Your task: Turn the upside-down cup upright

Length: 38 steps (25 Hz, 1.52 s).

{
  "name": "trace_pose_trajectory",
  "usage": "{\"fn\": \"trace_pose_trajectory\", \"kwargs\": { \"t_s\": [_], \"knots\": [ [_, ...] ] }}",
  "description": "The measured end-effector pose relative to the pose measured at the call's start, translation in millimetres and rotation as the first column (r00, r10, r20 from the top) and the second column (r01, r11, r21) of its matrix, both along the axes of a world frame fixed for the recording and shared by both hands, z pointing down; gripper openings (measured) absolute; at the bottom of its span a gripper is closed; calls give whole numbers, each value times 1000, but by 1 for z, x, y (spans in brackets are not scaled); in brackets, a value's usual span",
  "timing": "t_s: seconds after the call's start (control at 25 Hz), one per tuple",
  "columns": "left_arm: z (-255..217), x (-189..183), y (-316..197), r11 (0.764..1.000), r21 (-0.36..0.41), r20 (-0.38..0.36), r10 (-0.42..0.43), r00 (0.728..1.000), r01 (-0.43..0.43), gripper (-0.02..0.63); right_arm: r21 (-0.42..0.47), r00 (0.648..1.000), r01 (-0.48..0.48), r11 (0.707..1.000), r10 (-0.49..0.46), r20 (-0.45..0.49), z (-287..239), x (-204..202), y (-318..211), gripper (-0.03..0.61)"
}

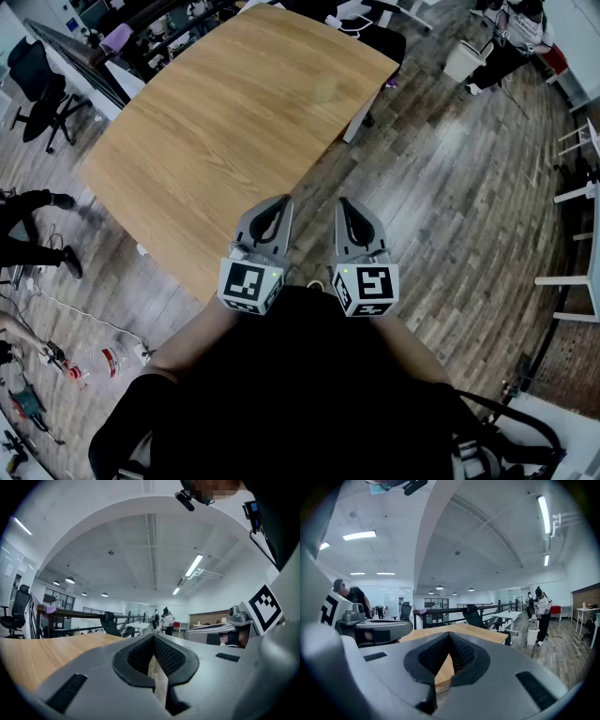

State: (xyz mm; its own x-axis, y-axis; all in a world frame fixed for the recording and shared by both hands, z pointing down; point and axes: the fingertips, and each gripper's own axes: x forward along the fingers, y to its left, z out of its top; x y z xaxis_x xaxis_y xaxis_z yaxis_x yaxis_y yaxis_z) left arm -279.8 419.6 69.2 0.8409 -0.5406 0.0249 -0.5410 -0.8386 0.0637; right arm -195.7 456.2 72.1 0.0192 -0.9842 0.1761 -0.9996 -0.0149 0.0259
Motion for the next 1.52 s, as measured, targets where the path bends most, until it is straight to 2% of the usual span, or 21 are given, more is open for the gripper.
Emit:
{"fn": "trace_pose_trajectory", "kwargs": {
  "t_s": [0.32, 0.52, 0.8, 1.0, 1.12, 1.28, 1.52],
  "knots": [
    [3, -13, 3, 1000, -2, -8, 17, 1000, -17, 9, -5, 1000, -6, 1000, 6, 10, 8, -17, 2, 12],
    [14, -20, -2, 999, -33, -1, 29, 1000, -29, 8, -30, 999, -20, 999, 20, 29, 20, -25, 0, 12],
    [31, -3, -30, 998, -64, 21, 23, 1000, -22, 8, -54, 998, -36, 998, 39, 58, 36, -3, -25, 12],
    [49, 44, -80, 997, -79, 42, 6, 999, -3, 8, -72, 995, -26, 997, 33, 94, 55, 52, -77, 12],
    [59, 85, -128, 995, -93, 57, -19, 998, 24, 8, -96, 994, -6, 995, 16, 112, 67, 93, -127, 12],
    [70, 146, -199, 992, -104, 80, -56, 995, 64, 8, -129, 991, 49, 990, -33, 127, 79, 149, -201, 12],
    [84, 226, -268, 984, -119, 128, -116, 985, 132, 8, -174, 980, 147, 974, -120, 161, 102, 220, -275, 14]
  ]
}}
